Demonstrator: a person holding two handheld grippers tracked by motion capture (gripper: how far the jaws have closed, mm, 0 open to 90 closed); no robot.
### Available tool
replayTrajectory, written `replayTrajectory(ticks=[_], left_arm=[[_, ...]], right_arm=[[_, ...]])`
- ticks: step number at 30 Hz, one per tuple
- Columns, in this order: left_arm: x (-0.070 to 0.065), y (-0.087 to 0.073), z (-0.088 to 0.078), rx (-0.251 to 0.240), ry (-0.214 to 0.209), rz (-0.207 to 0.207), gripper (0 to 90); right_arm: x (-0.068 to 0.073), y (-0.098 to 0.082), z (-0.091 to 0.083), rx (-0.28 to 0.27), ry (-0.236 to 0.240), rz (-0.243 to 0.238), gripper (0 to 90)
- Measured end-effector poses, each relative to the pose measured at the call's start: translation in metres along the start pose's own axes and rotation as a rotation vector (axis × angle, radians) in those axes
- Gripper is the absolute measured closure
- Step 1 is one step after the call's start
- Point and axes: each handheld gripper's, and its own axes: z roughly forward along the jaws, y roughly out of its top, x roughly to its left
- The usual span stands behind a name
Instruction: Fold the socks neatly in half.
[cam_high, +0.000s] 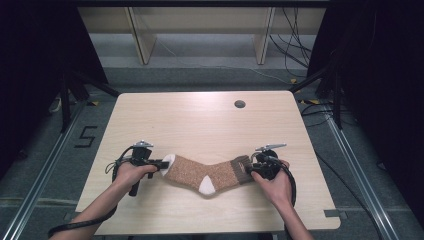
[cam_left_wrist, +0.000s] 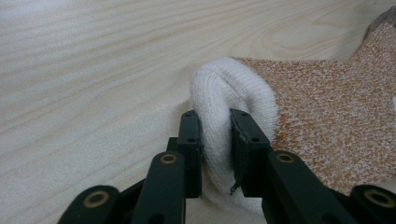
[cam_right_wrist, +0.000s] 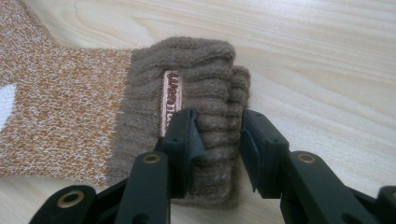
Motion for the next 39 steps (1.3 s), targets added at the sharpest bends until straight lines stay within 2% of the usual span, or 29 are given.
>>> replayTrajectory(ticks=[2,3,6,7,8,9,11,12,14,16,18,20,21,22,23,25,26,29,30,31,33,34,35,38,39], left_arm=[[0.001,0.0,0.0,-0.009,-0.008,-0.015,77.0],[0.0,0.0,-0.001,-0.006,-0.001,-0.02,77.8],[0.002,0.002,-0.003,-0.008,-0.017,-0.048,79.5],[0.002,0.003,-0.004,-0.01,-0.017,-0.052,79.8],[0.002,0.003,-0.004,-0.022,-0.035,-0.066,80.0],[0.002,0.004,-0.006,-0.019,-0.034,-0.062,80.1],[0.0,0.007,-0.01,-0.034,-0.041,-0.062,80.3],[-0.001,0.008,-0.011,-0.048,-0.047,-0.071,80.4],[-0.002,0.011,-0.015,-0.055,-0.05,-0.068,80.6],[-0.003,0.014,-0.017,-0.056,-0.053,-0.058,80.7],[-0.004,0.016,-0.019,-0.07,-0.058,-0.066,80.7],[-0.005,0.018,-0.021,-0.078,-0.062,-0.068,80.7],[-0.005,0.019,-0.021,-0.084,-0.066,-0.071,80.7],[-0.005,0.02,-0.022,-0.087,-0.068,-0.071,80.7],[-0.006,0.021,-0.023,-0.091,-0.07,-0.075,80.7],[-0.007,0.022,-0.024,-0.099,-0.072,-0.077,80.7],[-0.007,0.023,-0.025,-0.103,-0.073,-0.079,80.7],[-0.008,0.026,-0.028,-0.119,-0.075,-0.077,80.7],[-0.008,0.027,-0.029,-0.121,-0.078,-0.076,80.7],[-0.009,0.027,-0.03,-0.131,-0.075,-0.077,80.7],[-0.01,0.029,-0.032,-0.135,-0.076,-0.077,80.7],[-0.01,0.03,-0.032,-0.136,-0.081,-0.075,80.6],[-0.011,0.031,-0.033,-0.142,-0.08,-0.073,80.6],[-0.012,0.033,-0.035,-0.154,-0.083,-0.07,80.4],[-0.013,0.034,-0.035,-0.165,-0.076,-0.067,80.5]], right_arm=[[0.0,0.0,0.0,0.017,0.012,0.023,65.9],[-0.002,0.0,0.001,0.01,0.013,0.001,66.4],[-0.002,0.001,0.002,0.019,0.025,0.029,68.5],[0.0,0.001,0.001,0.034,0.031,0.064,69.0],[-0.004,0.001,0.002,0.027,0.031,0.024,69.4],[-0.003,0.001,0.002,0.025,0.033,0.037,70.0],[-0.005,0.002,0.002,0.041,0.04,0.017,71.0],[-0.005,0.002,0.003,0.026,0.037,0.018,71.1],[-0.005,0.003,0.003,0.029,0.041,0.025,71.4],[-0.005,0.003,0.004,0.025,0.038,0.012,71.5],[-0.004,0.003,0.003,0.028,0.037,0.011,71.6],[-0.004,0.003,0.004,0.027,0.027,0.032,71.5],[-0.004,0.002,0.004,0.03,0.02,0.028,71.5],[-0.004,0.002,0.003,0.025,0.038,0.03,71.5],[-0.004,0.002,0.003,0.023,0.036,0.017,71.5],[-0.005,0.002,0.004,0.03,0.015,0.012,71.6],[-0.003,0.003,0.003,0.033,0.042,0.022,71.7],[-0.002,0.003,0.005,0.024,0.035,-0.001,71.9],[0.001,0.003,0.004,0.035,0.037,0.032,72.0],[-0.001,0.004,0.005,0.026,0.041,0.002,72.1],[0.0,0.004,0.005,0.027,0.03,-0.002,72.3],[0.001,0.005,0.005,0.029,0.042,-0.001,72.4],[0.002,0.005,0.005,0.027,0.026,-0.007,72.6],[0.003,0.005,0.006,0.027,0.036,-0.007,72.8],[0.005,0.006,0.006,0.021,0.021,-0.002,72.8]])
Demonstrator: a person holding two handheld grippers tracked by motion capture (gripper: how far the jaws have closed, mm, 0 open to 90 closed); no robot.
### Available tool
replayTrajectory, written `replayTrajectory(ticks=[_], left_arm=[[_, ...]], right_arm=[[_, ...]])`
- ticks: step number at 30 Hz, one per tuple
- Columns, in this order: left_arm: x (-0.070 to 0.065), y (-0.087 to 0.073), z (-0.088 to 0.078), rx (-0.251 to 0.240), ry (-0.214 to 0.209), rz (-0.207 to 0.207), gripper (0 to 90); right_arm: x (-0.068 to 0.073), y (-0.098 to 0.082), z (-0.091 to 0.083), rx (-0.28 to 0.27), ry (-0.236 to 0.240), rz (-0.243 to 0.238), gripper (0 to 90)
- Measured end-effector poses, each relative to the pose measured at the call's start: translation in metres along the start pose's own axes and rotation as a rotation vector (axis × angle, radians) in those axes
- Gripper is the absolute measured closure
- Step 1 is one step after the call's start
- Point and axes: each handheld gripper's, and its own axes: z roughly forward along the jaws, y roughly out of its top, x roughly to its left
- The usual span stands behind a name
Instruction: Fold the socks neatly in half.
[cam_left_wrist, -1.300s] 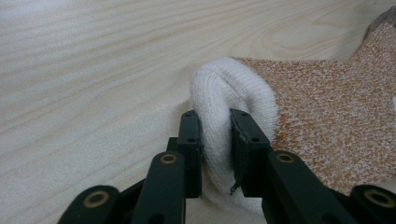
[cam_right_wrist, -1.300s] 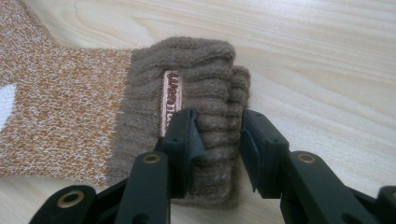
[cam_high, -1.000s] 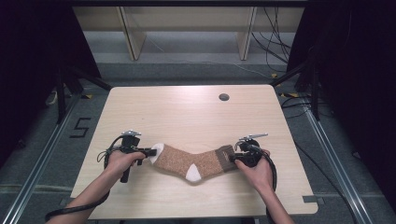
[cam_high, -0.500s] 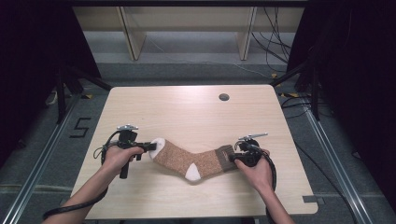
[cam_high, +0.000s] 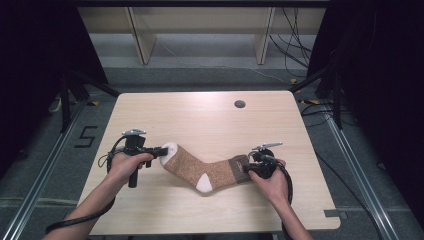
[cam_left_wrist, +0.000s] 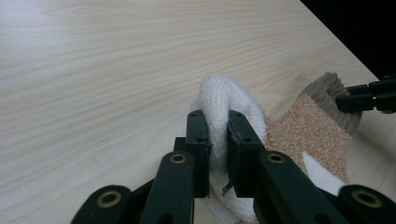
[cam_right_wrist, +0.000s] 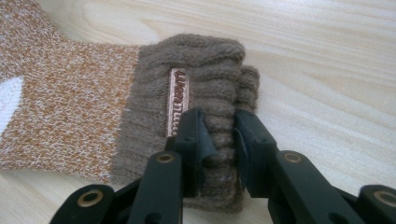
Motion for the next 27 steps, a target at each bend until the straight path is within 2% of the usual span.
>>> replayTrajectory(ticks=[3,5,9,12,16,20,23,25,27], left_arm=[[-0.002,0.002,-0.001,-0.003,-0.006,0.005,80.5],[-0.003,0.004,-0.002,-0.008,-0.007,0.004,80.5],[-0.007,0.008,-0.005,-0.028,-0.016,0.017,80.5],[-0.011,0.011,-0.007,-0.038,-0.02,0.028,80.5],[-0.015,0.015,-0.008,-0.05,-0.017,0.04,80.5],[-0.017,0.017,-0.008,-0.058,-0.024,0.043,80.5],[-0.018,0.019,-0.009,-0.071,-0.014,0.044,80.4],[-0.02,0.02,-0.009,-0.081,-0.02,0.048,80.5],[-0.022,0.021,-0.01,-0.084,-0.017,0.051,80.5]], right_arm=[[0.0,0.001,0.001,0.002,0.006,-0.013,72.9],[0.003,0.001,0.001,-0.005,-0.001,0.007,72.9],[0.003,0.002,0.002,0.005,0.006,0.001,72.9],[0.006,0.002,0.003,-0.006,0.004,0.009,73.0],[0.006,0.003,0.005,-0.008,0.004,-0.011,73.0],[0.008,0.004,0.005,-0.009,0.005,0.004,73.1],[0.008,0.004,0.006,-0.013,0.001,-0.016,73.4],[0.01,0.004,0.006,-0.014,0.006,0.0,73.5],[0.009,0.004,0.006,-0.014,0.0,-0.022,73.7]])
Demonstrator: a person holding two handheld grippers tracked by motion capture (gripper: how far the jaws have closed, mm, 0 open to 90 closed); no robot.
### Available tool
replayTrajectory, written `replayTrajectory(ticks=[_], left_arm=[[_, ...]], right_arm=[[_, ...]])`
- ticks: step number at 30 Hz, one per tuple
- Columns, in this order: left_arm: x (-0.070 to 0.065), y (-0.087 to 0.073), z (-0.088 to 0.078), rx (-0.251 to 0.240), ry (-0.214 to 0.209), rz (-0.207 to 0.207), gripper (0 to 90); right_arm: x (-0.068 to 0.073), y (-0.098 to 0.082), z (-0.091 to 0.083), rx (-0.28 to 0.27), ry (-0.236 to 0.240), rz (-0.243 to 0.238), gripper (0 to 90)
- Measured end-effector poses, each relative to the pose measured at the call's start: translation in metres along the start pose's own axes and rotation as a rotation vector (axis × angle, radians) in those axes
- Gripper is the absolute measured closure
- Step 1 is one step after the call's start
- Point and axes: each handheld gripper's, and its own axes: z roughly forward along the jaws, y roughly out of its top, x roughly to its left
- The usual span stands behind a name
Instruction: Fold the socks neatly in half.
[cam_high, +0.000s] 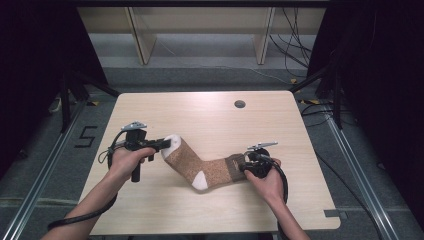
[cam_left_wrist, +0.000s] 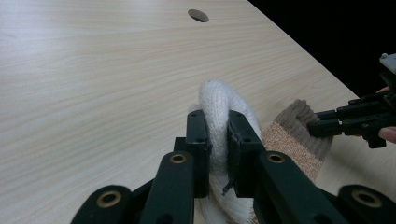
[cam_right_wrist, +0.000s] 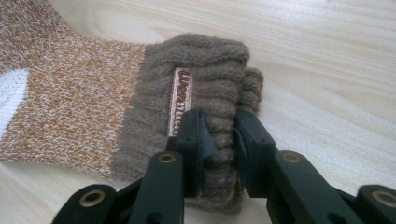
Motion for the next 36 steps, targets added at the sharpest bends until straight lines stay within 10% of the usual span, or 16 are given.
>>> replayTrajectory(ticks=[36], left_arm=[[-0.023,0.024,-0.001,-0.03,-0.025,0.03,80.5]], right_arm=[[0.019,0.01,0.012,-0.001,0.027,-0.016,74.9]])
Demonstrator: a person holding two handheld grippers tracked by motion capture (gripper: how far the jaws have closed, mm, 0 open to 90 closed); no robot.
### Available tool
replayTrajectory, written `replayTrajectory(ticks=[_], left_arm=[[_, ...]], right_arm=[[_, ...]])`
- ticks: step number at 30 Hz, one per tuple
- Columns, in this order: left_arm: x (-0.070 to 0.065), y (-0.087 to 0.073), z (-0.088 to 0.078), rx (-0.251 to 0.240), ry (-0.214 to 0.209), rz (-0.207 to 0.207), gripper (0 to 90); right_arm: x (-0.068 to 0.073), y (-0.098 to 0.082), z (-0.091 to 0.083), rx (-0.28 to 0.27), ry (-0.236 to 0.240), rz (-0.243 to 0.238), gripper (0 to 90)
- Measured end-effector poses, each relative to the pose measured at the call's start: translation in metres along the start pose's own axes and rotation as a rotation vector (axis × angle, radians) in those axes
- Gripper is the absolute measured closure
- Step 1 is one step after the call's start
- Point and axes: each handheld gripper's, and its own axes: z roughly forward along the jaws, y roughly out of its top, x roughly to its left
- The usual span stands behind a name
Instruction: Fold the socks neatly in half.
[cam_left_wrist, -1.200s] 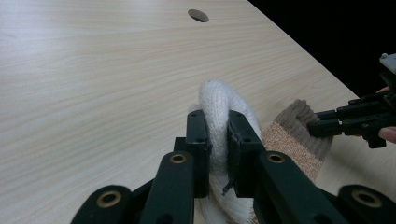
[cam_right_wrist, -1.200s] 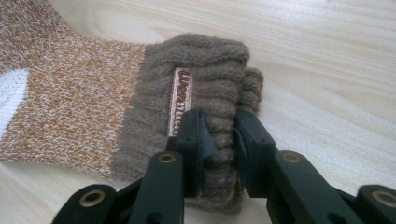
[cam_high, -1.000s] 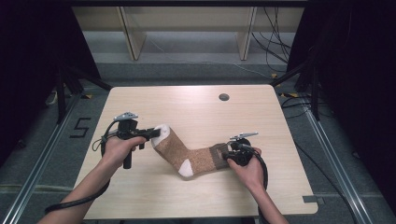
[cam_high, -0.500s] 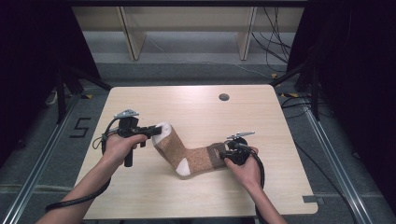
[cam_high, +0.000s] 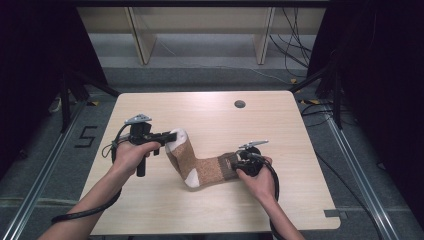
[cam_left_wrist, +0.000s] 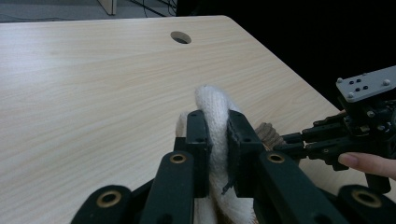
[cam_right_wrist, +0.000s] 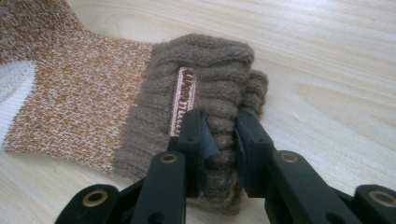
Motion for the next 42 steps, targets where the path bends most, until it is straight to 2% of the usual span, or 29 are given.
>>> replayTrajectory(ticks=[4,6,7,8,20,25,42], left_arm=[[-0.003,0.002,0.002,-0.001,0.0,0.003,80.4],[-0.005,0.003,0.004,-0.004,-0.001,0.006,80.4],[-0.006,0.004,0.005,-0.004,-0.004,0.005,80.4],[-0.007,0.004,0.005,-0.002,-0.004,0.008,80.4],[-0.018,0.009,0.014,0.0,-0.016,0.017,80.4],[-0.024,0.01,0.021,0.0,-0.024,0.019,80.4],[-0.042,0.013,0.043,0.006,-0.042,0.021,80.2]], right_arm=[[0.002,0.002,0.001,-0.001,-0.007,-0.001,74.8],[0.006,0.002,0.002,0.005,0.002,0.024,74.8],[0.004,0.003,0.002,0.005,0.0,-0.012,74.8],[0.006,0.003,0.003,-0.003,0.001,0.002,74.8],[0.008,0.004,0.005,-0.002,0.004,-0.012,74.7],[0.009,0.004,0.005,-0.009,0.003,-0.002,74.7],[0.009,0.003,0.005,-0.011,0.004,-0.01,74.5]])
